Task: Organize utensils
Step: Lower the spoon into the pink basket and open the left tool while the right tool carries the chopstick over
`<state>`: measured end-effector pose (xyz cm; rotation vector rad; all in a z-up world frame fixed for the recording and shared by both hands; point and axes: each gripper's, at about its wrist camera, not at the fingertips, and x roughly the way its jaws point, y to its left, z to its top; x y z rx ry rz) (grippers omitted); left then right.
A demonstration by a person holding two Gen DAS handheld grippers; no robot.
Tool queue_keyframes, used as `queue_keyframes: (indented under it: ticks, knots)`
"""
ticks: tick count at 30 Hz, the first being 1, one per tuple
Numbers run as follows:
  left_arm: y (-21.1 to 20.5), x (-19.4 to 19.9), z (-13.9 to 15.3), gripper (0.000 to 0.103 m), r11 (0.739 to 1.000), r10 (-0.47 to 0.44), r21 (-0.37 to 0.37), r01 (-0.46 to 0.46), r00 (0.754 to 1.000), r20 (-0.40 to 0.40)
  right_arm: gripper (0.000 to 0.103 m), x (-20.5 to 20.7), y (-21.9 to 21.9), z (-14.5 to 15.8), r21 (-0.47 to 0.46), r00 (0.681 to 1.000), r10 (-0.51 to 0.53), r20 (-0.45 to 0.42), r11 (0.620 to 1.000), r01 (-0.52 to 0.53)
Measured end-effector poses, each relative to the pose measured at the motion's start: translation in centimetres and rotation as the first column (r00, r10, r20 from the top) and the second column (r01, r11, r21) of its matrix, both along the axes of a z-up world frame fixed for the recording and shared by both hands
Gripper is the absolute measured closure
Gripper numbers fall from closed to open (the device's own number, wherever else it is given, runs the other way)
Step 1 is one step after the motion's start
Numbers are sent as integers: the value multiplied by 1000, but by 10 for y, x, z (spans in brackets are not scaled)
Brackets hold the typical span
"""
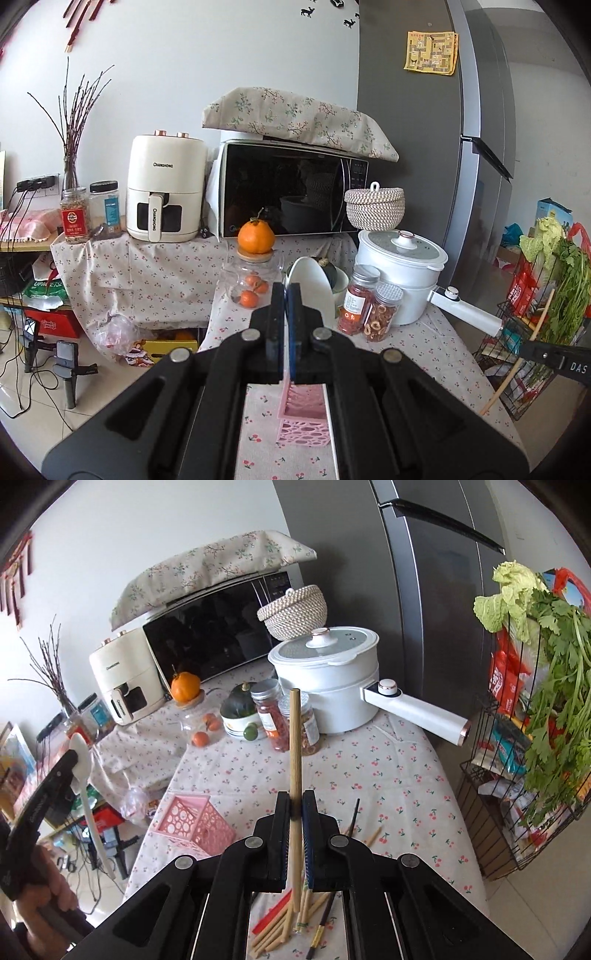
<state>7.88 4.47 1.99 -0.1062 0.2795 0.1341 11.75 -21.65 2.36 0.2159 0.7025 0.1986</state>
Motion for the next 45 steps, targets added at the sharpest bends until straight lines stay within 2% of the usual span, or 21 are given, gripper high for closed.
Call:
queue_keyframes:
  ticks: [4, 10, 18, 20, 22, 24, 28, 33, 37, 39, 43, 45]
  knots:
    - [-12, 18, -7, 101, 992, 11, 126, -22, 996, 86, 97, 3, 7, 2, 24, 1000, 16, 9, 1000, -16]
    - [-17, 46, -28, 101, 983, 18, 177, -39, 992, 121, 97, 11, 22, -1, 36, 999, 46, 6, 998, -46]
    - [-11, 66, -53, 101, 986, 39, 161, -46, 998, 45, 97, 21, 35, -8, 21, 997, 77, -3, 997, -77]
    - [-12, 70, -57, 101, 986, 35, 164, -34, 999, 0, 97, 21, 35, -9, 20, 997, 75, -2, 997, -75]
    - [-9, 73, -58, 93, 990, 20, 138, -12, 998, -55, 97, 21, 35, -9, 16, 997, 75, 4, 997, -75]
    - [-7, 74, -59, 77, 994, 17, 106, -6, 994, -112, 97, 20, 36, -8, 18, 997, 77, 8, 997, -77]
    - [1, 69, -52, 73, 999, 9, 37, -2, 978, -206, 97, 18, 37, -2, 27, 997, 78, 25, 997, -79]
    - [9, 51, -40, 45, 1000, -4, -18, -2, 947, -321, 97, 12, 43, 12, 46, 994, 91, 67, 994, -95]
    - [19, 32, -31, 31, 998, 27, -34, -44, 913, -406, 97, 8, 52, 25, 89, 989, 112, 99, 989, -121]
    - [23, 24, -29, 20, 998, 29, -36, -51, 895, -444, 97, 7, 59, 32, 104, 986, 121, 118, 986, -134]
    - [29, 10, -41, 15, 997, 38, -35, -62, 882, -469, 97, 17, 75, 46, 123, 980, 134, 148, 981, -153]
    - [32, 9, -53, 14, 997, 45, -35, -72, 862, -505, 97, 21, 82, 52, 134, 976, 143, 166, 977, -166]
